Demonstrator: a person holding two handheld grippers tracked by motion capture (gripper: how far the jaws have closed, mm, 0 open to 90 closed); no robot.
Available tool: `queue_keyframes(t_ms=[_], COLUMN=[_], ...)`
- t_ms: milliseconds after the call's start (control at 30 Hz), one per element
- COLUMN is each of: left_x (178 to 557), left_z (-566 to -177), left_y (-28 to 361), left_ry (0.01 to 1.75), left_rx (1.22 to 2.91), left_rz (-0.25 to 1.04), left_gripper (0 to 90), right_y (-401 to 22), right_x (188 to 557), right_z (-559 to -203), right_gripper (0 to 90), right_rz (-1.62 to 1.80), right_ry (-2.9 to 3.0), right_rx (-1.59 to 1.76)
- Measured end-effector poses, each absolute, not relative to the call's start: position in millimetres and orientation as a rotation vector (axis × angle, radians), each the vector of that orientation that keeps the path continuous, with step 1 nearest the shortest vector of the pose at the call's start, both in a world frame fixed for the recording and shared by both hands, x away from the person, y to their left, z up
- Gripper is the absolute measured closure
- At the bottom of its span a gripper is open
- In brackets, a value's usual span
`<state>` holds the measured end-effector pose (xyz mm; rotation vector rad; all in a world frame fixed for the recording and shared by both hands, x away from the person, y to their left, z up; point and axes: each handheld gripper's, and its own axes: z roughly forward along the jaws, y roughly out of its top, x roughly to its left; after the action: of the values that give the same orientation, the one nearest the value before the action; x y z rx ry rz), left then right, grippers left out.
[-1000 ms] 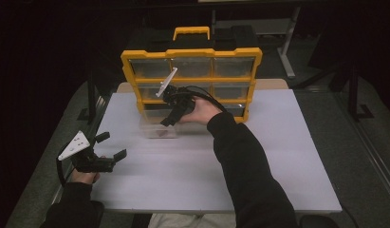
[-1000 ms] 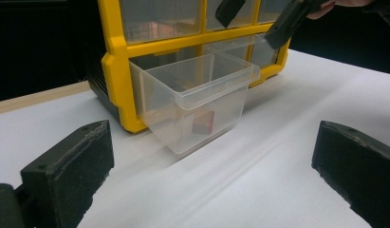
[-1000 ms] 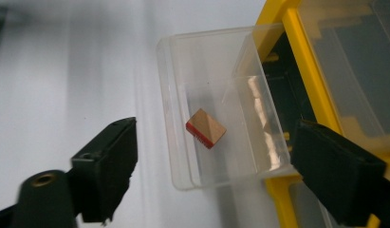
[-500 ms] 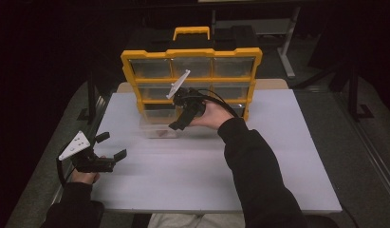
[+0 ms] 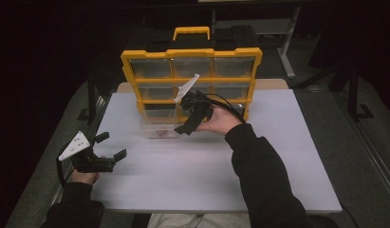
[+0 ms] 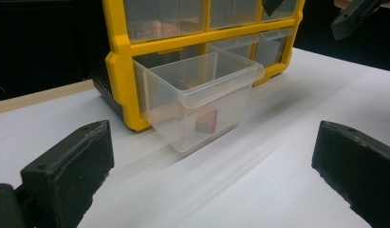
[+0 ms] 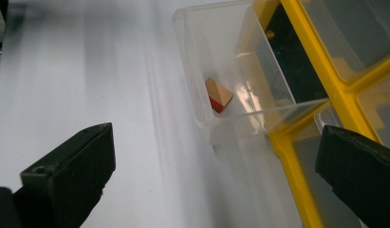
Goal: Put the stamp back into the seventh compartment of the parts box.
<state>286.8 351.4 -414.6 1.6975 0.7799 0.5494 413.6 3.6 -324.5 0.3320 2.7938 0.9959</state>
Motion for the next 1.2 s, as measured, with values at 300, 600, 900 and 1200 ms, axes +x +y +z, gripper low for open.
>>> queue_keyframes(t_ms=[300, 600, 900, 1200], left_x=[287.0, 287.2, 287.5, 287.7], left_z=[-414.9, -415.2, -415.5, -415.8], left_y=[350.9, 350.5, 349.7, 349.3], left_ry=[0.781, 0.782, 0.782, 0.78], left_rx=[1.702, 1.707, 1.714, 1.72], left_rz=[0.55, 0.55, 0.553, 0.553], left_gripper=[0.0, 0.0, 0.0, 0.0], right_y=[-14.7, -39.3, -62.0, -82.4], right_x=[404.1, 398.1, 392.9, 386.6], right_z=[-333.7, -336.9, -341.8, -343.9], right_gripper=[0.0, 0.0, 0.0, 0.0], right_rz=[1.004, 1.02, 1.038, 1.069], right_ry=[2.777, 2.752, 2.722, 2.697], right_rx=[0.363, 0.419, 0.49, 0.528])
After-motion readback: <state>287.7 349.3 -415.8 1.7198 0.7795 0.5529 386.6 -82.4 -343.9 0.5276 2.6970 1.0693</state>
